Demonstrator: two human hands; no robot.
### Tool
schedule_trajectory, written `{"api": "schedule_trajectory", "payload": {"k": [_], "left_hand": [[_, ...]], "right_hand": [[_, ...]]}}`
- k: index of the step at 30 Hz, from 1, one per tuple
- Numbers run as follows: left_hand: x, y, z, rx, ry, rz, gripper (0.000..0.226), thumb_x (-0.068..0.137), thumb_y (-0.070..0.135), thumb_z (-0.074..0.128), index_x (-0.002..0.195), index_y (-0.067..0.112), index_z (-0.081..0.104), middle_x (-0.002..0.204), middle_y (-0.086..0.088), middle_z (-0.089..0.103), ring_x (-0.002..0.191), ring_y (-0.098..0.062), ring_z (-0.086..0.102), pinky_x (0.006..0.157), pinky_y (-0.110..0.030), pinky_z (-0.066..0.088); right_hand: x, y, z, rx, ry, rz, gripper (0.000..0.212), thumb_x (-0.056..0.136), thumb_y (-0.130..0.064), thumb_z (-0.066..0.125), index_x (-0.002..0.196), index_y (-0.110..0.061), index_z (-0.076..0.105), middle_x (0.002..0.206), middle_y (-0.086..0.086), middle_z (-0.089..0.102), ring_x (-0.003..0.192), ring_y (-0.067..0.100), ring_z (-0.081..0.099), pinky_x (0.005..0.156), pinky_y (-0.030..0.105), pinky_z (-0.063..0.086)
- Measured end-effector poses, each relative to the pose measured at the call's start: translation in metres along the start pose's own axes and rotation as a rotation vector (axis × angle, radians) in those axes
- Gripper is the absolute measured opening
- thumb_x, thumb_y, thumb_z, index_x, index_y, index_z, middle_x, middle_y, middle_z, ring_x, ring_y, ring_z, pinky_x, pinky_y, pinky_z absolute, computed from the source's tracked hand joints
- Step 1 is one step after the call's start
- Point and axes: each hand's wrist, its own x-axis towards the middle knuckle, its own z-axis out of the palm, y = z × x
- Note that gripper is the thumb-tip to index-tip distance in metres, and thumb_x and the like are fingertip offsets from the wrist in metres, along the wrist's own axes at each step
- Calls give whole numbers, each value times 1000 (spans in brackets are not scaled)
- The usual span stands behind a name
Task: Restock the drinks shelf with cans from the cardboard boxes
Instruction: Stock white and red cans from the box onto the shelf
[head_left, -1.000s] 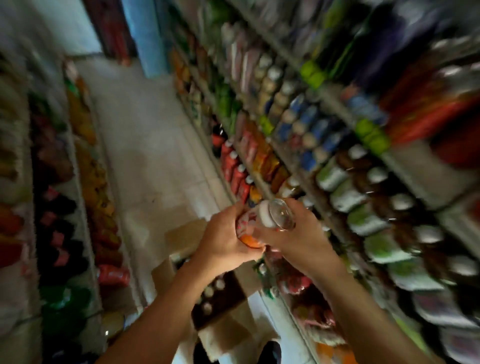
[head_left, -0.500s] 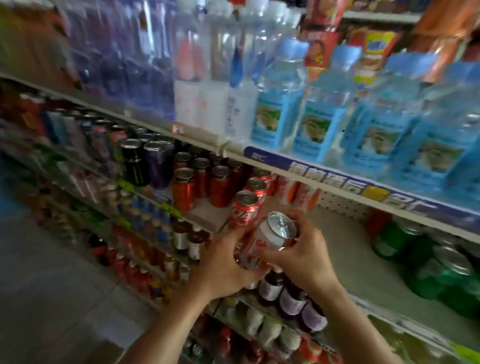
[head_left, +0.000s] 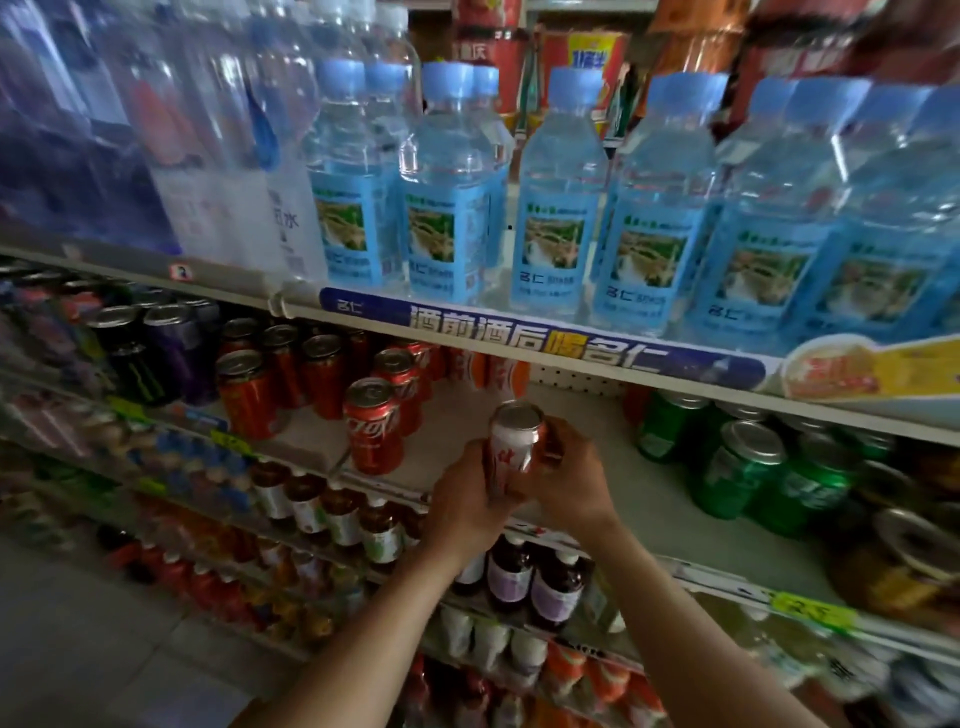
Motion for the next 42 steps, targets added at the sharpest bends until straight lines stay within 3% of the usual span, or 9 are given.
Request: {"api": "schedule_trajectory", "payload": {"k": [2, 6, 10, 14, 17, 23, 32, 37, 42], "left_hand": [[5, 2, 3, 43, -17, 4, 47, 78, 41, 72, 115, 23, 49, 106, 2, 69, 98, -23, 65, 64, -26, 38], [16, -3, 1, 64, -116, 4, 48, 83, 36, 70, 123, 21, 48, 115, 1, 66, 105, -22, 64, 77, -29, 49], [22, -20, -13, 157, -225, 67, 53, 86, 32, 71, 133, 17, 50, 126, 1, 58, 117, -16, 56, 87, -18, 40], [29, -33, -23, 252, -265, 59, 56, 87, 45, 65, 134, 15, 55, 134, 0, 57, 123, -17, 54, 102, -29, 44], [33, -33, -27, 310, -276, 94, 45, 87, 45, 65, 122, 16, 64, 126, 3, 60, 117, -17, 56, 99, -31, 46], [41, -37, -26, 368, -286, 134, 41, 89, 40, 64, 122, 17, 64, 129, 4, 57, 119, -17, 54, 101, -31, 45], [43, -44, -27, 320, -297, 142, 38, 90, 35, 65, 122, 15, 64, 129, 3, 57, 119, -15, 53, 103, -25, 41], [44, -46, -28, 300, -305, 141, 35, 89, 32, 67, 119, 15, 65, 127, 2, 57, 118, -15, 54, 102, -26, 42], [43, -46, -28, 306, -305, 144, 34, 90, 35, 66, 119, 17, 64, 126, 4, 56, 117, -14, 53, 103, -30, 42]], "right_hand": [[3, 11, 5, 6, -15, 75, 54, 52, -16, 92, 97, -25, 64, 90, -6, 74, 81, 7, 71, 73, 33, 60], [11, 16, 9, 10, -16, 82, 53, 59, -11, 89, 103, -23, 63, 92, -9, 71, 79, 1, 67, 62, 10, 50], [25, 19, 10, 15, 74, 76, 54, 66, -6, 88, 113, -13, 61, 95, -6, 67, 81, 2, 65, 63, 5, 47], [34, 31, 12, -107, 44, 161, 62, 62, -25, 91, 116, -17, 62, 106, 0, 70, 97, 17, 67, 83, 28, 55], [44, 32, 11, -174, 10, 195, 62, 61, -30, 92, 114, -17, 64, 109, 1, 70, 98, 17, 67, 83, 27, 53], [75, 38, 10, -195, 100, 245, 58, 61, -33, 87, 113, -19, 65, 112, 5, 72, 103, 23, 68, 90, 40, 56], [109, 51, 11, -188, 240, 270, 53, 75, -43, 76, 123, -25, 61, 120, 5, 68, 111, 27, 64, 95, 40, 53], [122, 58, 17, -308, 219, 336, 58, 76, -53, 71, 123, -20, 61, 122, 9, 66, 114, 31, 61, 96, 44, 51], [132, 62, 27, -470, 251, 399, 75, 81, -60, 62, 137, -13, 49, 141, 15, 50, 131, 34, 42, 108, 45, 38]]}}
